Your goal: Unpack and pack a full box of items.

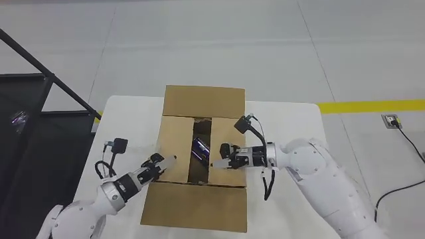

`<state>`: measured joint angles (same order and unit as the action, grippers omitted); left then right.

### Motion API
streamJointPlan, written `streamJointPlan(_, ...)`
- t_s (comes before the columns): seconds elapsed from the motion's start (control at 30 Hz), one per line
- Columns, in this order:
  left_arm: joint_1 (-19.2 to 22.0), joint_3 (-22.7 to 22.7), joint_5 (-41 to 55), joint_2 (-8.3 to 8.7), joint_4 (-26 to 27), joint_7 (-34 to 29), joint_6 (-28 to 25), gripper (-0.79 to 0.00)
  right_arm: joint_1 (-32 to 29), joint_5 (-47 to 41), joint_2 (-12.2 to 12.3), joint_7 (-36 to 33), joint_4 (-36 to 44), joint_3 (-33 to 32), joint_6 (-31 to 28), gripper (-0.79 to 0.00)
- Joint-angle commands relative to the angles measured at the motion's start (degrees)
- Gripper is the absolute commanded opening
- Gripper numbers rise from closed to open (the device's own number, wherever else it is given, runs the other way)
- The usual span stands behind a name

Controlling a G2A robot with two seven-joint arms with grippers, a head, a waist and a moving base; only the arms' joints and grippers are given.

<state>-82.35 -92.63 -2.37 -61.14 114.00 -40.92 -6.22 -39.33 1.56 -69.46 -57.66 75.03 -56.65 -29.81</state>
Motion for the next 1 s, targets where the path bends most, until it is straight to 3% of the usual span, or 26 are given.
streamJointPlan(0.0,-2.32,-4.96,2.57,0.38,2.47,-1.95,-0.38,0.000,-0.32,0.32,0.43,0.28,2.14,-1.53,-0.02,0.000)
streamJointPlan(0.23,-9.01,-21.71,12.68,1.67,-0.38,-14.70,1.43,0.000,-0.15,2.49,1.12,0.82,5.26,-4.00,0.62,0.000)
streamJointPlan(0.37,-10.94,-26.07,12.86,2.58,-4.22,-23.94,3.32,0.000,-0.15,2.49,1.12,0.82,5.26,-4.00,0.62,0.000)
streamJointPlan(0.47,-11.35,-25.25,13.59,3.23,-6.29,-32.18,4.46,0.000,-0.57,2.23,1.11,1.94,5.05,-4.16,1.11,0.000)
streamJointPlan(0.6,-9.05,-22.10,12.68,4.12,-8.81,-39.65,6.03,0.000,-0.26,-3.35,0.64,8.70,0.98,-5.41,1.31,0.000)
streamJointPlan(0.73,-5.15,-16.13,12.43,4.45,-12.06,-40.66,7.73,0.000,2.67,-7.42,-0.14,16.27,-6.94,-6.49,-1.30,0.000)
streamJointPlan(0.97,-0.22,-5.75,12.33,4.12,-14.84,-36.71,6.84,0.000,8.49,-3.87,-2.53,31.68,-18.51,-3.54,-0.51,0.000)
